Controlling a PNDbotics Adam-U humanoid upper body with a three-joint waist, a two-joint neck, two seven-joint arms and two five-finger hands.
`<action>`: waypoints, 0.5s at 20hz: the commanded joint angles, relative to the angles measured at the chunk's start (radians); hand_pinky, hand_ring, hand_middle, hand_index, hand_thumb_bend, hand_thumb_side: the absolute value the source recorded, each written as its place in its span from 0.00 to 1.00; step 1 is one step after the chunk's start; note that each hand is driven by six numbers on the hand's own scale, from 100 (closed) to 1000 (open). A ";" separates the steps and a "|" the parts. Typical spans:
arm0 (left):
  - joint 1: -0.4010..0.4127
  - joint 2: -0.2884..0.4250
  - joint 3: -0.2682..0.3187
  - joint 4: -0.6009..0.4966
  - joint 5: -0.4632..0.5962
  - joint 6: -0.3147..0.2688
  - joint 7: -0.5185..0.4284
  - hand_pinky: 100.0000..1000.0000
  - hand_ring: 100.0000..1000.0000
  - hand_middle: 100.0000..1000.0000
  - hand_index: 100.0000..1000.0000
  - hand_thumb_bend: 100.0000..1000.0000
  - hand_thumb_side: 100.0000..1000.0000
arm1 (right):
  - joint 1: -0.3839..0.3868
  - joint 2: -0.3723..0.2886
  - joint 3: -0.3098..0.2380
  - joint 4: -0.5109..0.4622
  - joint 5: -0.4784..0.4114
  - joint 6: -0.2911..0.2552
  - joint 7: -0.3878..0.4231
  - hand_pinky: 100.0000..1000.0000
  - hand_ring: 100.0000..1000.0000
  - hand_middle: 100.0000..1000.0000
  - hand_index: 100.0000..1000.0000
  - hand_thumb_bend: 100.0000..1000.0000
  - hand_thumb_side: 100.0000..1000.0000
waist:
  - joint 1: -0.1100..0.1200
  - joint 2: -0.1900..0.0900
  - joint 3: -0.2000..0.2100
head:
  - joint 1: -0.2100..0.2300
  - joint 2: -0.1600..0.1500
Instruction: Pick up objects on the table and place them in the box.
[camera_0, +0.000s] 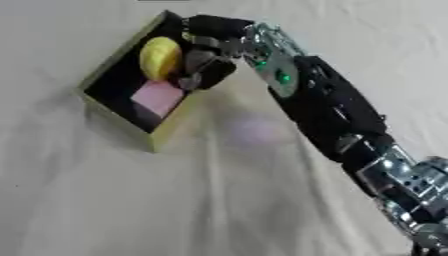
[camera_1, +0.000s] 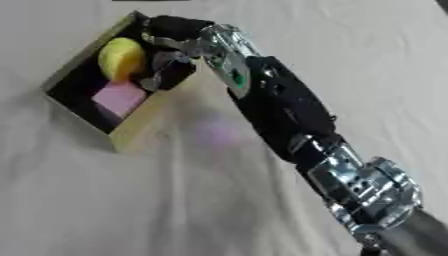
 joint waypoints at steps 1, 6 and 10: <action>-0.006 0.010 0.006 -0.016 -0.002 0.003 0.001 0.71 0.74 0.70 0.86 0.09 0.47 | -0.029 -0.038 -0.011 -0.062 -0.034 0.010 0.002 0.88 0.98 0.77 0.88 0.09 0.34 | 0.004 -0.028 -0.003 | 0.006 -0.008; -0.002 0.011 0.005 -0.016 -0.003 0.004 0.000 0.70 0.74 0.70 0.86 0.09 0.47 | -0.034 -0.063 -0.011 -0.117 -0.066 0.038 -0.007 0.88 0.98 0.77 0.89 0.12 0.29 | 0.007 -0.034 -0.010 | 0.008 -0.006; 0.001 0.012 0.005 -0.016 -0.003 0.005 -0.001 0.70 0.74 0.70 0.86 0.09 0.47 | -0.036 -0.075 -0.012 -0.146 -0.092 0.056 -0.010 0.88 0.98 0.77 0.89 0.12 0.26 | 0.009 -0.037 -0.014 | 0.009 -0.004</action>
